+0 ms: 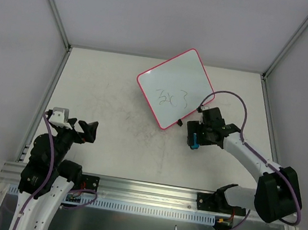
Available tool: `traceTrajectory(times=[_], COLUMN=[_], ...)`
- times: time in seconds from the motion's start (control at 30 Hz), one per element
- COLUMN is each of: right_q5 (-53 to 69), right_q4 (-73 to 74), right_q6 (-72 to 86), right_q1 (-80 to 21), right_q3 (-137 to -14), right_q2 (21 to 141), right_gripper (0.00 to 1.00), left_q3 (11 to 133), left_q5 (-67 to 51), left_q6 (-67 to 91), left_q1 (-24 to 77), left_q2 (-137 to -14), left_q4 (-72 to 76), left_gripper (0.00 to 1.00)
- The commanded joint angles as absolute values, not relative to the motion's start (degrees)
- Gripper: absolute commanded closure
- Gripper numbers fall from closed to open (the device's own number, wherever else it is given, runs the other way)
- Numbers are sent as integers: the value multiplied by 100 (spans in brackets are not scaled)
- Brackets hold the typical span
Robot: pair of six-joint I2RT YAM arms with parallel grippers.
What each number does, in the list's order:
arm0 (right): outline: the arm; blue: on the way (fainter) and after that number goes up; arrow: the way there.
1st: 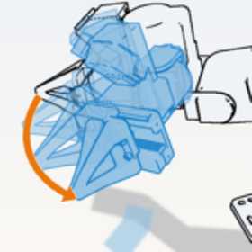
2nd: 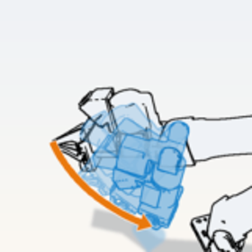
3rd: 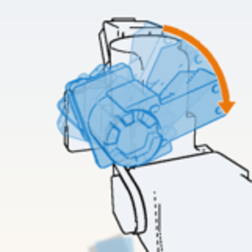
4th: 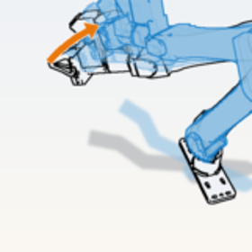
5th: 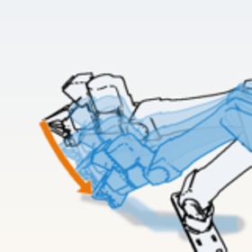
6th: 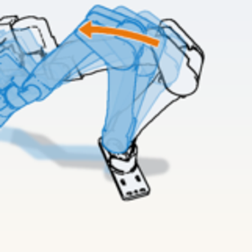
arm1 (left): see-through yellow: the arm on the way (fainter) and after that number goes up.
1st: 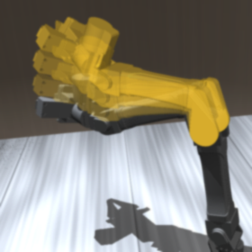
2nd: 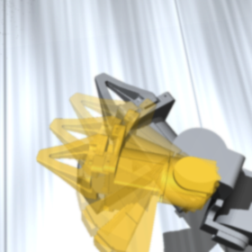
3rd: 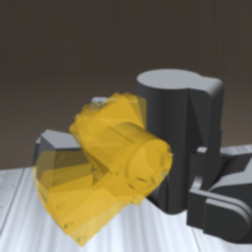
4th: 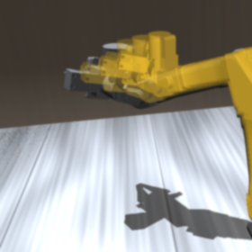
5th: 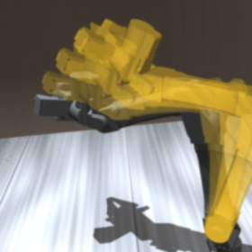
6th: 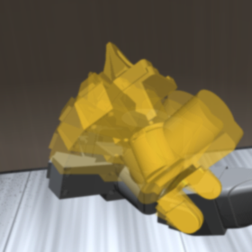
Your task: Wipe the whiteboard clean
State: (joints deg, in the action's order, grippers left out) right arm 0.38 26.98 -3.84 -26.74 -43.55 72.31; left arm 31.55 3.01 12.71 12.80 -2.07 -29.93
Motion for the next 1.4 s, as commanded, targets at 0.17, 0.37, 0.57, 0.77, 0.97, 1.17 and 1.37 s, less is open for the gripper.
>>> traceTrajectory(times=[0.17,0.37,0.57,0.77,0.97,1.17,1.37], right_q5=[-105,-361,-176,-123,-97,220,185], right_q4=[2320,2312,2329,2505,2522,2522,2522], right_q6=[-712,-686,-633,-615,-536,-299,-141], right_q1=[-2690,-2698,-2707,-2707,-2707,-2707,-2707], right_q3=[-4939,-5001,-5089,-5282,-5414,-5449,-5432], right_q2=[8252,8420,8560,8851,8754,8227,7700], right_gripper=[28,37,49,60,92,100,100], left_q3=[3138,3138,3138,3138,3138,3164,3146], left_q5=[475,466,492,510,527,563,571], left_q6=[1186,1186,1195,1195,1195,1204,1204], left_q1=[1310,1309,1310,1309,1301,1309,1309], left_q2=[-176,-158,-167,-167,-158,-307,-202], left_q4=[-2892,-2892,-2892,-2900,-2892,-2892,-2892], left_gripper=[1,1,1,1,1,1,1])
